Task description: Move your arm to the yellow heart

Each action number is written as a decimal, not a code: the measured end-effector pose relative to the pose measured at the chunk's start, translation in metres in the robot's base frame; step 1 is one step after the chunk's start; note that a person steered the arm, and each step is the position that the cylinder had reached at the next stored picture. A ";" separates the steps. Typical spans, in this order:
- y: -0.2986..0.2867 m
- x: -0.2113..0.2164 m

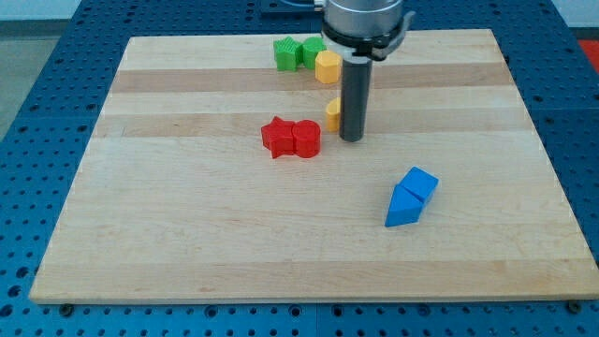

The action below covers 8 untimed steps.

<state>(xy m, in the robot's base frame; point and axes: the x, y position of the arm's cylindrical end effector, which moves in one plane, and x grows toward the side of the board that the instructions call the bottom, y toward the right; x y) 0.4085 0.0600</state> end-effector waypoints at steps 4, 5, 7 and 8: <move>-0.017 -0.034; -0.019 -0.019; -0.043 -0.028; -0.056 -0.042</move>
<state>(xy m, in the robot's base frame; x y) 0.3662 0.0037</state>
